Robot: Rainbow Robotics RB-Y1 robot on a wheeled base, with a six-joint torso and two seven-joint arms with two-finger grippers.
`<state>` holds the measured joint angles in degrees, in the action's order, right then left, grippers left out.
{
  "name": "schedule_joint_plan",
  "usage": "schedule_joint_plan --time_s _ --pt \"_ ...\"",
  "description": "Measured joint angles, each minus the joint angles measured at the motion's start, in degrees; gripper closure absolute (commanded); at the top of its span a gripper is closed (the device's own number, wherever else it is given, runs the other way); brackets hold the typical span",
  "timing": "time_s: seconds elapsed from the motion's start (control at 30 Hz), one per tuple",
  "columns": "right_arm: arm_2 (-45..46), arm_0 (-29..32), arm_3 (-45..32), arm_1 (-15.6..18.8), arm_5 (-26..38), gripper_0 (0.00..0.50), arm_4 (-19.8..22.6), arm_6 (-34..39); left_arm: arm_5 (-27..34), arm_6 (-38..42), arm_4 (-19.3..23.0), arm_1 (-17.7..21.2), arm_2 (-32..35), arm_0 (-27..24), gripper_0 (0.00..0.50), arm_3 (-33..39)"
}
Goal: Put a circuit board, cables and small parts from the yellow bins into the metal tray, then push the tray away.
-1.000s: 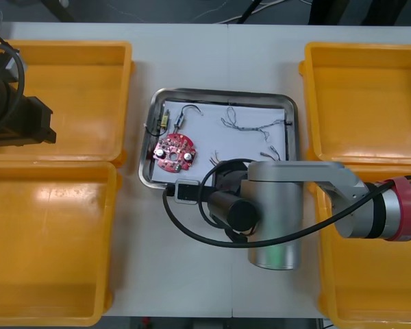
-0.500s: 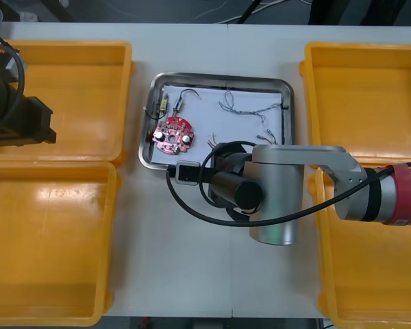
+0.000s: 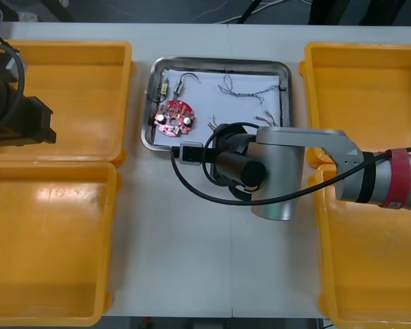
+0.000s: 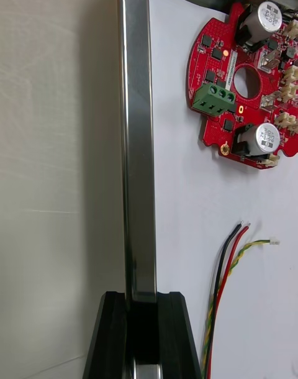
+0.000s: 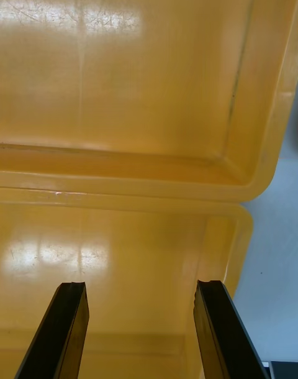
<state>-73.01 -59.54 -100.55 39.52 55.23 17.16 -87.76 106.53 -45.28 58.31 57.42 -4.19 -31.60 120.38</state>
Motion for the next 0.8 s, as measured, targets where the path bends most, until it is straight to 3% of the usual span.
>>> schedule_joint_plan --time_s 0.8 --pt "0.00 -4.02 11.96 -1.08 -9.72 0.500 -0.03 -2.11 0.00 0.00 0.00 0.00 0.00 0.00 0.000 0.00"
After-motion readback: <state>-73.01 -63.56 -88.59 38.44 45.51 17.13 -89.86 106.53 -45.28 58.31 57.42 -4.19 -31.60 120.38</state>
